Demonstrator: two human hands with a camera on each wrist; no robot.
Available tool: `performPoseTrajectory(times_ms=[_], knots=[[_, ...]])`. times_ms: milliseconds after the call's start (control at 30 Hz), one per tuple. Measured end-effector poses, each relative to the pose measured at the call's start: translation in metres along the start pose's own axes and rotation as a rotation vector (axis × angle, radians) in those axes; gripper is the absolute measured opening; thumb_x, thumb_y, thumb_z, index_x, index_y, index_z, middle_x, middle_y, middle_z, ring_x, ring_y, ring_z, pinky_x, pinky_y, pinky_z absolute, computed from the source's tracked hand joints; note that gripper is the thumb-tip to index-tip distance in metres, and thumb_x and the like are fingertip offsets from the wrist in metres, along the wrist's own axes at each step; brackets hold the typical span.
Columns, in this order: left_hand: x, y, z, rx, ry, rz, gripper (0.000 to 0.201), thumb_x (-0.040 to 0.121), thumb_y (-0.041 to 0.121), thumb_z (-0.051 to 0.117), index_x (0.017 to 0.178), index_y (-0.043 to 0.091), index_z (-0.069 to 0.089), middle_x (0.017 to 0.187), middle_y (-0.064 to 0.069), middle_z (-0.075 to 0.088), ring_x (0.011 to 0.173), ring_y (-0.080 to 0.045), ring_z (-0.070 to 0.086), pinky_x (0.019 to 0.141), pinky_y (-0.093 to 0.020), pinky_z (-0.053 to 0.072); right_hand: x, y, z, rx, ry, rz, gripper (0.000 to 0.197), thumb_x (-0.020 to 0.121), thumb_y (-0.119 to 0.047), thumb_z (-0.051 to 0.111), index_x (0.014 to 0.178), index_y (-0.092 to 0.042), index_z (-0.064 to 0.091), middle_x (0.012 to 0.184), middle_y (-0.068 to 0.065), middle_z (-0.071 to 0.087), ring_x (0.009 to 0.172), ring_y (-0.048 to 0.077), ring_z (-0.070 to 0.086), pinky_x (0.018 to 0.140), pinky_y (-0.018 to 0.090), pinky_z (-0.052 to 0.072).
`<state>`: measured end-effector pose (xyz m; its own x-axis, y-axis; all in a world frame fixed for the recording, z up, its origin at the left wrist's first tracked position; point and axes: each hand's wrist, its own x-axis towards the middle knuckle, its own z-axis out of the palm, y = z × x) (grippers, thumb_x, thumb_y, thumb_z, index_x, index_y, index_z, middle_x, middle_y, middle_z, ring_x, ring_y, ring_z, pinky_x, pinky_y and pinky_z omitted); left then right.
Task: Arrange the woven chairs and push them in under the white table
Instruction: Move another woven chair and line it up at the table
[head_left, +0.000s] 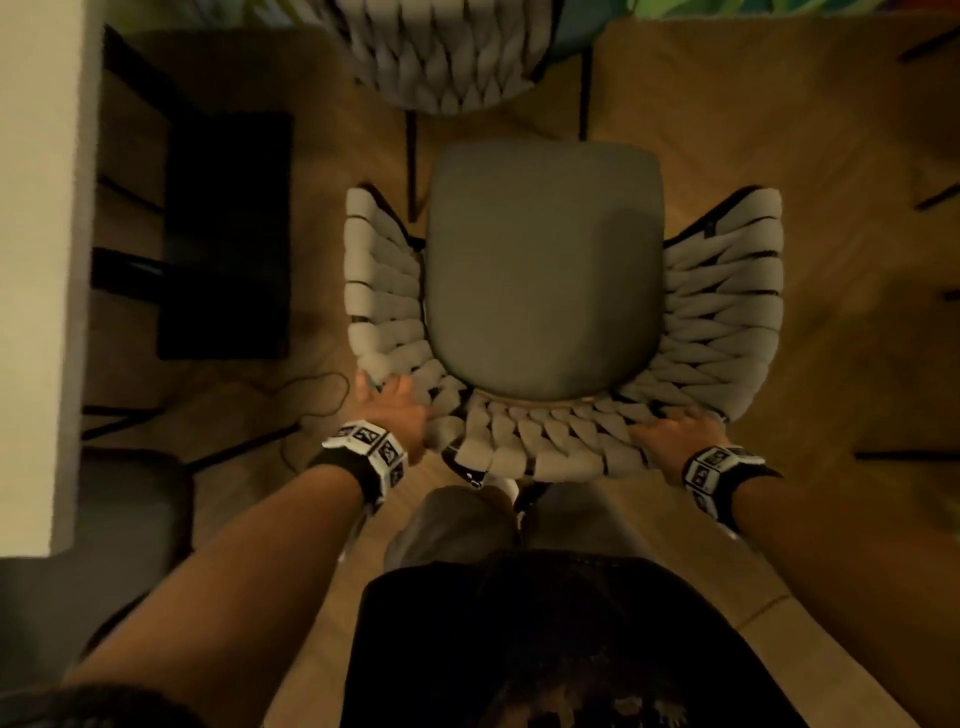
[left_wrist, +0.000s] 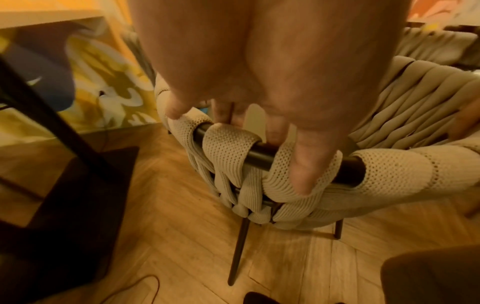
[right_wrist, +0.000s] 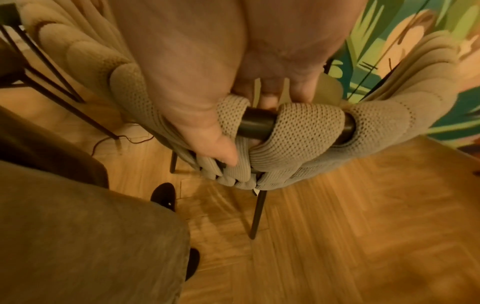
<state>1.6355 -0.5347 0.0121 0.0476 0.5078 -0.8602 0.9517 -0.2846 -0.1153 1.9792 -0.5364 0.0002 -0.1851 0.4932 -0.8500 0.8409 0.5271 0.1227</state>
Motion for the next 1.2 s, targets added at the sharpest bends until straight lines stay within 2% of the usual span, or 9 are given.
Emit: performPoseTrajectory(times_ms=[100,233,467,567,667,767,900,1067,1200], knots=[[-0.009,-0.005,0.008,-0.125,-0.01,-0.06,0.058,0.087,0.049,0.057,0.137,0.02,0.049,0.152,-0.015,0.022,0.144,-0.035,0.013,0.112,-0.069,-0.005,0.017,0.006,-0.024,-0.081,0.059,-0.019,0.041,0.091,-0.024,0.053,0.131,-0.033,0.046,0.135,0.001,0.054,0.128,0.026,0.046,0.105,0.044,0.038],[-0.018,-0.015,0.024,-0.245,-0.002,-0.146,0.067,0.083,0.059,0.058,0.14,0.024,0.046,0.153,-0.013,0.022,0.145,-0.031,0.015,0.112,-0.069,-0.006,0.04,0.003,-0.058,-0.168,0.11,-0.073,0.045,0.094,-0.031,0.051,0.137,-0.035,0.041,0.137,-0.001,0.053,0.129,0.023,0.046,0.105,0.038,0.038],[-0.031,-0.019,0.046,-0.471,-0.043,-0.312,0.07,0.083,0.062,0.056,0.14,0.021,0.047,0.153,-0.012,0.02,0.146,-0.03,0.011,0.114,-0.065,-0.006,0.079,0.002,-0.114,-0.395,0.168,-0.284,0.027,0.087,-0.024,0.058,0.113,-0.027,0.057,0.108,0.001,0.068,0.106,0.024,0.061,0.092,0.037,0.048],[-0.033,-0.008,0.048,-0.577,-0.059,-0.395,0.075,0.081,0.064,0.056,0.143,0.023,0.044,0.152,-0.011,0.023,0.145,-0.029,0.014,0.115,-0.064,-0.003,0.096,0.006,-0.141,-0.517,0.206,-0.368,0.033,0.086,-0.022,0.059,0.118,-0.026,0.053,0.112,0.002,0.067,0.111,0.024,0.059,0.097,0.036,0.044],[-0.034,0.007,0.048,-0.674,-0.072,-0.458,0.065,0.084,0.058,0.058,0.137,0.021,0.051,0.152,-0.011,0.024,0.145,-0.029,0.016,0.116,-0.064,-0.002,0.11,0.011,-0.164,-0.596,0.225,-0.448,0.041,0.087,-0.021,0.056,0.127,-0.025,0.049,0.121,0.004,0.063,0.118,0.026,0.054,0.102,0.037,0.037],[-0.037,0.019,0.046,-0.763,-0.073,-0.501,0.063,0.085,0.055,0.059,0.136,0.02,0.051,0.153,-0.01,0.021,0.146,-0.027,0.014,0.115,-0.064,-0.002,0.117,0.015,-0.179,-0.666,0.23,-0.52,0.036,0.09,-0.022,0.051,0.126,-0.023,0.05,0.122,0.007,0.062,0.117,0.028,0.055,0.101,0.039,0.041],[-0.041,0.032,0.039,-0.831,-0.06,-0.529,0.062,0.086,0.053,0.06,0.136,0.018,0.052,0.152,-0.01,0.022,0.145,-0.028,0.014,0.116,-0.064,-0.003,0.119,0.017,-0.189,-0.775,0.186,-0.544,0.036,0.096,-0.023,0.04,0.132,-0.023,0.045,0.128,0.008,0.06,0.12,0.029,0.053,0.1,0.039,0.042],[-0.05,0.049,0.037,-0.863,-0.062,-0.557,0.061,0.085,0.054,0.059,0.136,0.02,0.052,0.15,-0.009,0.027,0.143,-0.029,0.019,0.117,-0.063,-0.001,0.121,0.02,-0.19,-0.843,0.108,-0.559,0.042,0.093,-0.026,0.045,0.135,-0.024,0.04,0.131,0.008,0.058,0.123,0.031,0.051,0.102,0.041,0.04],[-0.057,0.071,0.05,-0.867,-0.135,-0.559,0.067,0.082,0.061,0.059,0.136,0.022,0.052,0.152,-0.01,0.023,0.143,-0.029,0.018,0.117,-0.062,0.0,0.123,0.023,-0.171,-0.827,0.076,-0.615,0.043,0.092,-0.039,0.049,0.132,-0.024,0.042,0.128,0.008,0.06,0.12,0.032,0.051,0.102,0.043,0.034]])
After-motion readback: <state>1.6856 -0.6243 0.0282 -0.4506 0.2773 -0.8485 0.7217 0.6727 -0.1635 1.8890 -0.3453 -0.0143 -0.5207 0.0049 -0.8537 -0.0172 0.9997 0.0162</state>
